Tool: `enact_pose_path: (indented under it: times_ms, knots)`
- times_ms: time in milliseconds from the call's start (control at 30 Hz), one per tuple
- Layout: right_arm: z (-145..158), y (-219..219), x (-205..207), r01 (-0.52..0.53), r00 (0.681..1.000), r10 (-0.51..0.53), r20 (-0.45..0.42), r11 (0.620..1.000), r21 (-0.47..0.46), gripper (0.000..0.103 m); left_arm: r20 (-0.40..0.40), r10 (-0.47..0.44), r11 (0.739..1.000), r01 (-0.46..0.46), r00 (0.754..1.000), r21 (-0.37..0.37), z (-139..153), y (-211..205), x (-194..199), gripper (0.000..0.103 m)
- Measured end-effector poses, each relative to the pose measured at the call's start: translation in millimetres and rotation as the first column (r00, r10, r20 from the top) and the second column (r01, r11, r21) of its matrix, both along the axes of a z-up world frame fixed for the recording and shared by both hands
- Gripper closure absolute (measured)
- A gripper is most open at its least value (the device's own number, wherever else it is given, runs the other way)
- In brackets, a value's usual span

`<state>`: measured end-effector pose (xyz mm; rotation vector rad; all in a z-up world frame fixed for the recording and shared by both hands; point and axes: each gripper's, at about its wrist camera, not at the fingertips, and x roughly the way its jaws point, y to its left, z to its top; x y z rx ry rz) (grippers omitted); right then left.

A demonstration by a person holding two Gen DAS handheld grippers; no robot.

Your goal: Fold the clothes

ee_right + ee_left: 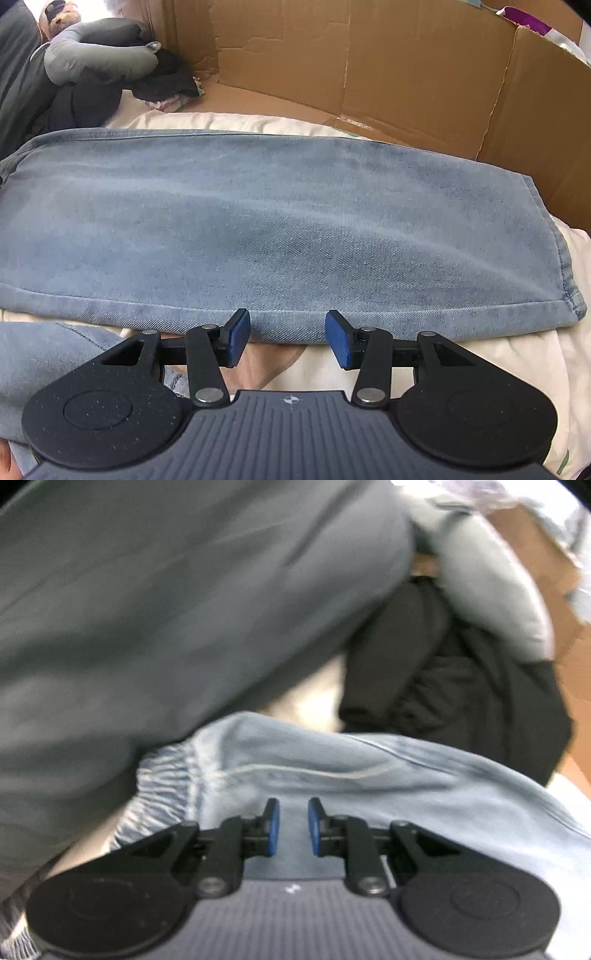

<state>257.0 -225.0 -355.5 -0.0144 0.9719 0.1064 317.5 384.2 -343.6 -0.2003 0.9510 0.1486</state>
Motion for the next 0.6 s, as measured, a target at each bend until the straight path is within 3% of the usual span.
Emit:
enact_pose_path:
  times_ms: [133,333,600]
  knots:
    - [-4,1,3,0.021,1.0,-0.021,-0.003,1.0,0.0,0.051,0.028,-0.073,0.997,0.074,0.997,-0.029,6,-21,-8,0.084]
    - [-8,7,11,0.022,1.0,-0.022,0.013,1.0,0.0,0.051,0.039,-0.126,0.991,0.128,0.991,-0.046,0,-59,17,0.084]
    - [-18,19,22,-0.01,1.0,0.01,0.01,1.0,-0.007,0.049,0.008,-0.165,0.986,0.165,0.986,-0.003,-15,-89,47,0.08]
